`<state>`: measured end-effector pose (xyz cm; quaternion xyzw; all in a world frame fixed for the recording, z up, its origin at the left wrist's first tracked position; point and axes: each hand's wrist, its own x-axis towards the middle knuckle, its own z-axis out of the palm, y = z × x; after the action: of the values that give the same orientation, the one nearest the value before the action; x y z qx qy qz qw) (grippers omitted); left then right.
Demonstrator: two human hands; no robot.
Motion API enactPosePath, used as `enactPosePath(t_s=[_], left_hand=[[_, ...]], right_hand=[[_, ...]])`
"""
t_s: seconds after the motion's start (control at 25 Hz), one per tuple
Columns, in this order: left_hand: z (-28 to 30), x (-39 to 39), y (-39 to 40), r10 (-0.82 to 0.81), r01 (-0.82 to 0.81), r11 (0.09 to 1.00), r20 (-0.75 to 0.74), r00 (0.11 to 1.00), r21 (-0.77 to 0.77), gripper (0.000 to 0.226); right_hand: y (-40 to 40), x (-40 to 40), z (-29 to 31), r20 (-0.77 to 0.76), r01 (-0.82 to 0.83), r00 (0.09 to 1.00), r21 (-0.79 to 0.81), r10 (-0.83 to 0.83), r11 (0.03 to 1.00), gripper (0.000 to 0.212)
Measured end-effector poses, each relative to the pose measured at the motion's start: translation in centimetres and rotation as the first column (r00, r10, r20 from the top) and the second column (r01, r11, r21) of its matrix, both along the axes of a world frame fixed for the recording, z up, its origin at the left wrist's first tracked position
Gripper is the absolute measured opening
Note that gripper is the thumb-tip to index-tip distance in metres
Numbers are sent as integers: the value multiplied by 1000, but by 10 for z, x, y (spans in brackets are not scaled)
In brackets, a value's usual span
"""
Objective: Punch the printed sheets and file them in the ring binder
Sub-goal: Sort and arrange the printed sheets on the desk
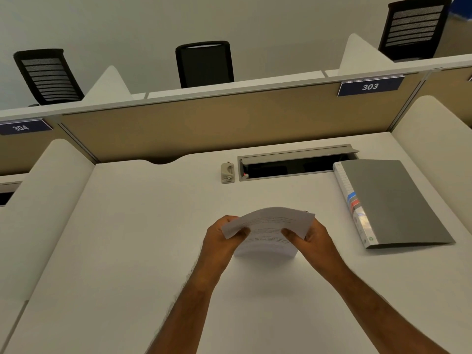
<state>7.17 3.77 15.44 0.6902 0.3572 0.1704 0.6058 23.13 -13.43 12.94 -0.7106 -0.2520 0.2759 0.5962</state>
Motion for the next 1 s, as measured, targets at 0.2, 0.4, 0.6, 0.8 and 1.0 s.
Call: enactPosePath(t_s=[0.2,0.4,0.6,0.8,1.0], left_hand=[[-5,-2,-3,15,-15,998,-5,1000,-53,30],[-12,-3,-11,-30,28,996,-23,999,-86,29],[-23,-3,-12,-12,9,996,-35,999,-92,35],[-35,-1,-15,-44,37,994,-70,997,-107,36],[-48,6,-8,-63,49,993,-131,989,-107,30]], right_hand=[[-2,0,-6,-21,17,1000,-31,-18,999,26],[-3,-1,-9,-41,25,999,-38,-26,999,25],[-3,1,-16,-51,13,999,-45,-15,999,26],[-3,4,-34,-66,-22,998,-76,17,997,27],[4,12,-46,-78,-30,997,-113,21,993,30]])
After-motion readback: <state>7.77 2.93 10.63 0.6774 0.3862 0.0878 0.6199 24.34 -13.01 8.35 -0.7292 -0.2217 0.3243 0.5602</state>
